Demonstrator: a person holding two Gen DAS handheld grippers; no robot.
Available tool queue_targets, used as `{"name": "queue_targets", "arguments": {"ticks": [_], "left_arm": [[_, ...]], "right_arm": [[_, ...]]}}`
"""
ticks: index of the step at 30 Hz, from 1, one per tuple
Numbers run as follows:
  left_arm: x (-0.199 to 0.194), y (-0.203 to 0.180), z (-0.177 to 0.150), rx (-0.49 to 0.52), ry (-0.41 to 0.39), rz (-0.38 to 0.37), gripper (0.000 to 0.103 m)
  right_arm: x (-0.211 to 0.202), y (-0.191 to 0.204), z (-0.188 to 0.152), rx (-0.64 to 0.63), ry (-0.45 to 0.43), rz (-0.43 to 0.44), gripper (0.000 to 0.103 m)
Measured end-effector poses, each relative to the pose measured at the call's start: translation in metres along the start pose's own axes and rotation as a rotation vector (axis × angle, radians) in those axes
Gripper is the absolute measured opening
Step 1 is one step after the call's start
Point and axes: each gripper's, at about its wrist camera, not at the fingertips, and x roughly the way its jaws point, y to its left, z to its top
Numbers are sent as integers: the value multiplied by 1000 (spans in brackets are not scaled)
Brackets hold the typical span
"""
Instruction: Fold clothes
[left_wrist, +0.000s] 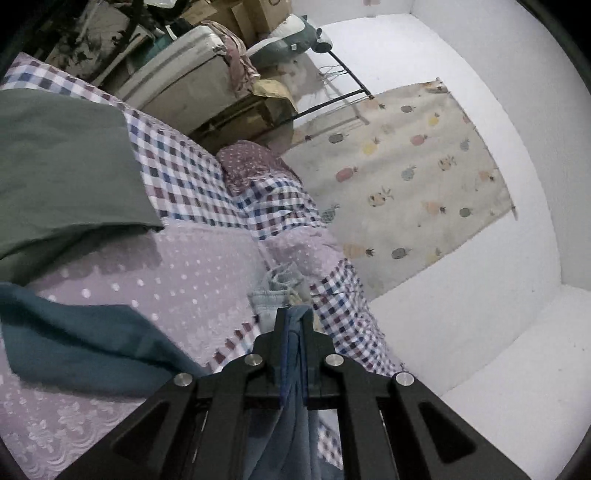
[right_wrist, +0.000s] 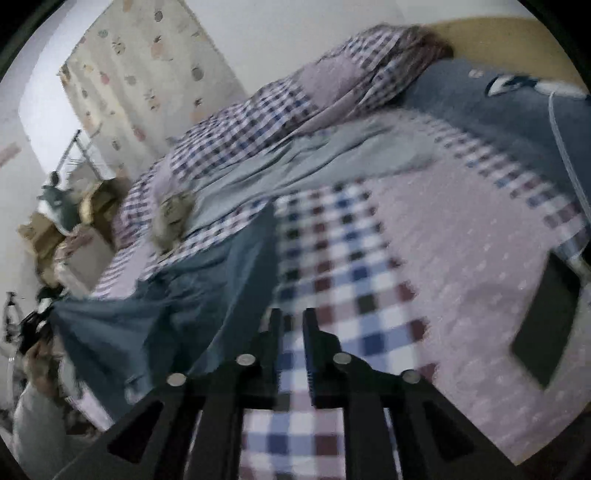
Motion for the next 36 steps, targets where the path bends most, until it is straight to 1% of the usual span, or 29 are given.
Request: {"name": "queue_targets", "arguments": {"ticks": [1, 2, 3, 4, 7, 10, 13, 14, 18, 20, 22, 23, 25, 26, 29, 31, 34, 36], "left_arm": [[-1, 3, -1, 0, -6, 12, 3], [-1, 7, -3, 0, 0, 31, 3], [-2, 11, -4, 0, 6, 50, 3], [0, 14, -6, 2, 13, 71, 3], [1, 24, -9, 27, 29, 137, 3], [4, 32, -9, 45, 39, 171, 3], [3, 36, -8, 52, 44, 175, 3], [4, 36, -7, 57, 46, 175, 3], [5, 36, -6, 76, 60, 170, 3], [4, 37, -5, 73, 64, 165, 3], [3, 38, -4, 69, 67, 161, 3], [2, 38, -3, 67, 69, 158, 3], [1, 39, -2, 64, 72, 154, 3], [0, 40, -2, 61, 74, 151, 3], [-5, 44, 2, 25, 69, 128, 3], [-9, 46, 5, 2, 64, 111, 3], [-20, 45, 10, -14, 39, 82, 3], [-30, 43, 13, -13, 9, 72, 3]], "right_arm": [[-2, 1, 3, -3, -13, -8, 44], [-5, 1, 5, -5, -25, -16, 49], [-7, 2, 8, -8, -38, -24, 52], [-9, 3, 10, -11, -50, -32, 52], [31, 40, 18, -119, -12, -58, 54], [70, 74, 25, -218, 23, -72, 54], [84, 115, 22, -324, 26, -23, 54], [88, 132, 17, -362, 38, 7, 54], [113, 170, -4, -450, 117, 42, 54], [129, 179, -14, -464, 177, 40, 53], [138, 179, -23, -439, 222, 45, 51], [138, 179, -26, -440, 235, 45, 46], [138, 180, -33, -444, 262, 46, 4], [132, 180, -37, -449, 263, 32, 4], [93, 163, -47, -389, 211, -1, 3], [63, 142, -55, -312, 180, -40, 3], [29, 110, -81, -197, 242, -56, 3], [17, 102, -105, -191, 317, -79, 3]]}}
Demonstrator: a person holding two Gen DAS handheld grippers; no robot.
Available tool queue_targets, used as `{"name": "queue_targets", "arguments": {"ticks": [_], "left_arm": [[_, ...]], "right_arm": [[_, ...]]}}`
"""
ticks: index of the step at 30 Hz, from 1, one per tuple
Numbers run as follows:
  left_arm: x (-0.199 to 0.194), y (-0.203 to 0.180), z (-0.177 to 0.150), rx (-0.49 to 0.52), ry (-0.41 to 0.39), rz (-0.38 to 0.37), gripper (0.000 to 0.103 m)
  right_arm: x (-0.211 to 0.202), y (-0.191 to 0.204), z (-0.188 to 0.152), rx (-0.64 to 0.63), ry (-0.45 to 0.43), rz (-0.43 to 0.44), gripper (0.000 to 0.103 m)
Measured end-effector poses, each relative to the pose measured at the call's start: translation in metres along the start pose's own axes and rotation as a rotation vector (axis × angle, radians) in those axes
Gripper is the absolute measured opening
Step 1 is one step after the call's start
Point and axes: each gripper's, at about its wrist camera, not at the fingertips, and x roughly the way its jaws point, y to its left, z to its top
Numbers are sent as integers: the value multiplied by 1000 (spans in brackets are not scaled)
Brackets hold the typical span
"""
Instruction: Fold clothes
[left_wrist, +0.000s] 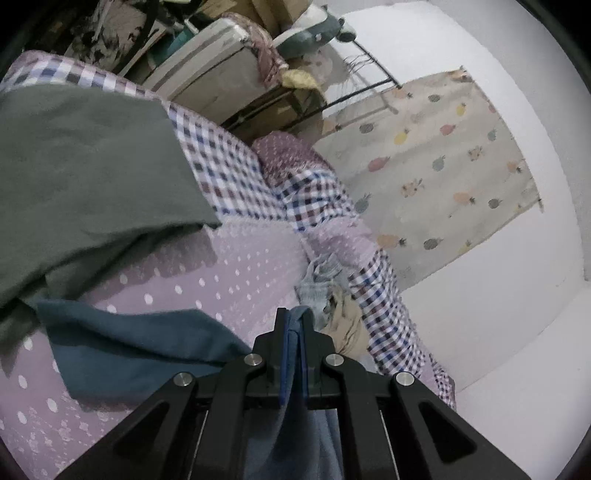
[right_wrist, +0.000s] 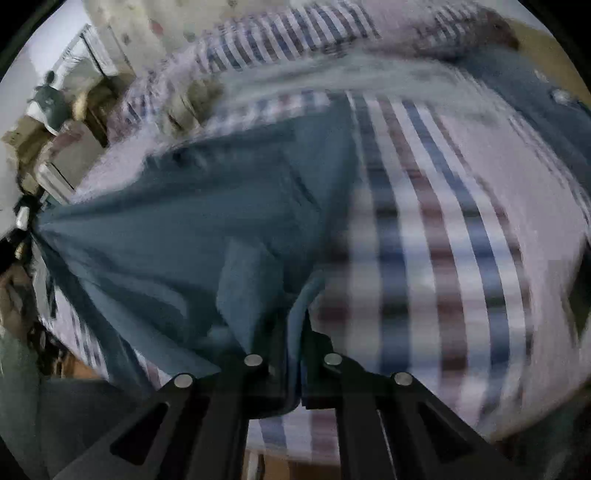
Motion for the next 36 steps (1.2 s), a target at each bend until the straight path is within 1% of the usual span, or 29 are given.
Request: {"name": "queue_targets", "arguments": {"ticks": [1, 3, 5, 6, 8, 9, 10, 11, 12, 13, 15, 17, 20, 24, 27, 29, 32, 33, 34, 35, 36], "left_arm": [[-5, 0, 1, -1, -18, -2, 3], [-12, 2, 3, -9, -42, 4, 3], [-19, 4, 6, -18, -66, 11, 3], [-19, 7, 6, -26, -68, 21, 3], [-19, 12, 8, -40, -69, 43, 3], [-19, 14, 8, -47, -66, 52, 3], [-18, 16, 9, -51, -63, 55, 3], [-16, 17, 9, -51, -55, 52, 3], [-14, 17, 9, -50, -48, 50, 3], [-12, 17, 9, -46, -41, 45, 3], [-9, 15, 9, -36, -28, 37, 3], [-8, 14, 9, -28, -25, 38, 3], [-7, 12, 9, -16, -21, 41, 3], [-5, 10, 9, 0, -16, 44, 3], [-5, 7, 9, 17, -13, 41, 3], [-4, 6, 9, 26, -10, 40, 3], [-2, 7, 9, 25, -6, 39, 3], [-1, 8, 9, 20, -4, 38, 3], [-1, 8, 9, 16, -3, 38, 3], [0, 8, 9, 15, -3, 39, 3], [1, 8, 9, 15, -2, 40, 3]], "right_arm": [[-1, -1, -14, 2, 39, -8, 3], [-6, 11, -38, -70, 110, 8, 3], [-12, 22, -48, -133, 143, 35, 6], [-17, 28, -49, -161, 147, 39, 6], [-30, 34, -40, -188, 123, 44, 8], [-38, 36, -33, -194, 99, 55, 11], [-46, 36, -25, -196, 73, 71, 22], [-52, 37, -16, -194, 36, 82, 30], [-59, 37, -7, -191, -3, 94, 45], [-66, 38, 3, -188, -41, 105, 54], [-58, 41, 30, -188, -99, 66, 58], [-49, 45, 57, -188, -157, 25, 58], [-10, 53, 98, -182, -174, -41, 58], [55, 61, 142, -170, -168, -122, 58], [94, 62, 162, -203, -142, -220, 57], [115, 61, 167, -233, -113, -274, 57], [140, 53, 173, -218, -68, -315, 55], [148, 49, 175, -211, -53, -326, 51], [154, 45, 174, -215, -34, -342, 34], [160, 42, 174, -220, -14, -358, 20], [152, 30, 171, -193, -23, -361, 5]]}}
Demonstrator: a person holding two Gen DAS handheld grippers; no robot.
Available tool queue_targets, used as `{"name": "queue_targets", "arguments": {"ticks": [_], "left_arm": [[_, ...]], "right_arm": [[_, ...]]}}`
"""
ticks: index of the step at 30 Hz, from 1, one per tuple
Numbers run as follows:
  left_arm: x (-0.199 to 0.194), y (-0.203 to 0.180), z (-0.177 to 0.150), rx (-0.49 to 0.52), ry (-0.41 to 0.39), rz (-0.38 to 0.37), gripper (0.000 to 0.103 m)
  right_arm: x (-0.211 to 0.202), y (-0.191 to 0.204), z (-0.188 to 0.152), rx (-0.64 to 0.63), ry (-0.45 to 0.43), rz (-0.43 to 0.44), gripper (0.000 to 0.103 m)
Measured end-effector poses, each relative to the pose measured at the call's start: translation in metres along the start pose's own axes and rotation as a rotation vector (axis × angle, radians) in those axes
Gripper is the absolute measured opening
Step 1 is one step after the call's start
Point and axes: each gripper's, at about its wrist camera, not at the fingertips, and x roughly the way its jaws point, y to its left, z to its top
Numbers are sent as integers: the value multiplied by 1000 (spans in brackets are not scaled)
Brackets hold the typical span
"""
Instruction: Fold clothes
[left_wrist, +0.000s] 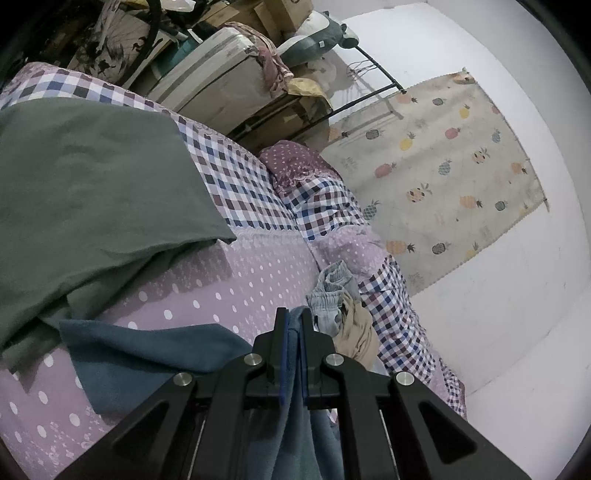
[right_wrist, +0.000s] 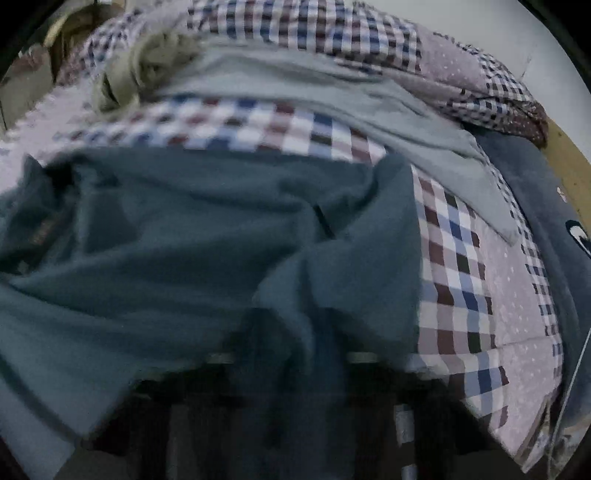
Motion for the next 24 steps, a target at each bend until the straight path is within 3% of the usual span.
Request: {"name": "queue_targets", "arguments": {"ticks": [9, 14, 16, 19, 21, 24], "left_arm": [[-1, 3, 0, -17, 0, 4, 3], [-3, -10, -7, 24, 29, -61, 3], [-3, -19, -13, 59, 36, -71, 3], [-2, -22, -17, 71, 47, -64, 3], [-2, -15, -18, 48, 58, -52, 3], [-2, -4, -17, 7, 76, -37, 3]], "right_arm": [[-36, -124, -56, 273, -46, -26, 4], [-45, -201, -105, 436, -12, 6, 4], [-52, -214, -124, 468, -9, 22, 5], [-58, -228, -151, 541, 56, -58, 7], [-65, -244, -160, 576, 66, -170, 9], [-76, -216, -129, 514, 4, -102, 10]]}}
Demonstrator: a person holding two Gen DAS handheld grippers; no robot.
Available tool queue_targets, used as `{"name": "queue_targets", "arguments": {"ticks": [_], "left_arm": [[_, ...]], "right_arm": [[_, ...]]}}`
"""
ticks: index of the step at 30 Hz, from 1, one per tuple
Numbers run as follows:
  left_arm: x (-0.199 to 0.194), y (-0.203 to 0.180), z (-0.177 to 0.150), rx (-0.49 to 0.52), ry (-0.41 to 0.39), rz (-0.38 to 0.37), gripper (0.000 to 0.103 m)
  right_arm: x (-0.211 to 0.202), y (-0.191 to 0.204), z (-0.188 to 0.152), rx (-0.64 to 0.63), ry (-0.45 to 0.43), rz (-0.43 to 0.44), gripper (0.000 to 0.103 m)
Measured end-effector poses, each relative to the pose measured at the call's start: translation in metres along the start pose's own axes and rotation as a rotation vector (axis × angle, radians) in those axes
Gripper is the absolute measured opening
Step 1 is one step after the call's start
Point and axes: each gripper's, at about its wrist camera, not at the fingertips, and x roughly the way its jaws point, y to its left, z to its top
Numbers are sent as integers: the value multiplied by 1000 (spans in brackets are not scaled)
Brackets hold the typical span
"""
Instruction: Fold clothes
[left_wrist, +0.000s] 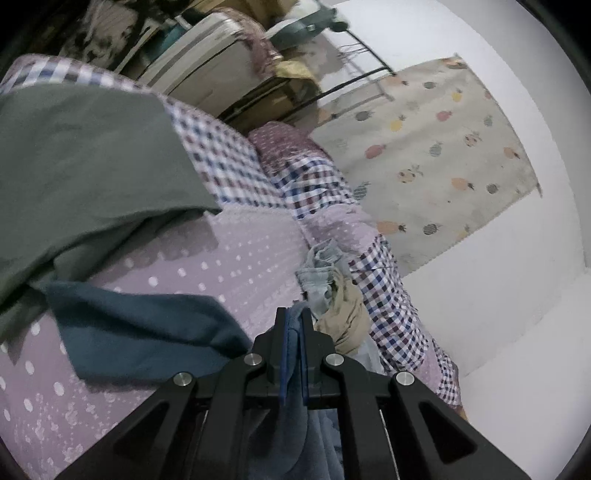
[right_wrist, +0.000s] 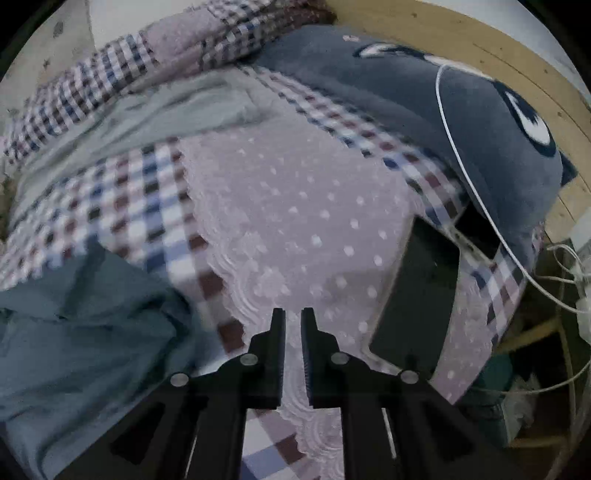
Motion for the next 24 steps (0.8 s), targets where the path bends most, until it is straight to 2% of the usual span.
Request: {"name": "queue_targets", "arguments": {"ticks": [2, 4, 6, 7, 9, 13, 15, 19, 24], "left_arm": [[-1, 5, 1, -16, 6, 4, 3], [-1, 7, 2, -15, 5, 10, 3], [-1, 7, 1, -10, 7, 15, 3], [-2, 8, 1, -7, 7, 18, 3], [-3, 9, 2, -5, 10, 23, 3], [-3, 13, 3, -7, 17, 31, 3], [-2, 16, 4, -7, 21, 37, 3], [2, 22, 3, -17, 36, 52, 3], [10, 23, 1, -15, 51, 67, 3]], "right_arm": [[-10, 27, 9, -41, -30, 57, 17], [-20, 53, 18, -82, -61, 114, 37], [-29, 80, 27, -123, -91, 171, 44], [-34, 93, 31, -144, -107, 199, 44], [-36, 153, 36, -248, -103, 298, 44], [-29, 267, 34, -460, -44, 446, 44], [-22, 320, 32, -570, -9, 494, 44], [-20, 401, 26, -731, 4, 542, 44], [-36, 497, -15, -990, 6, 650, 44]]}}
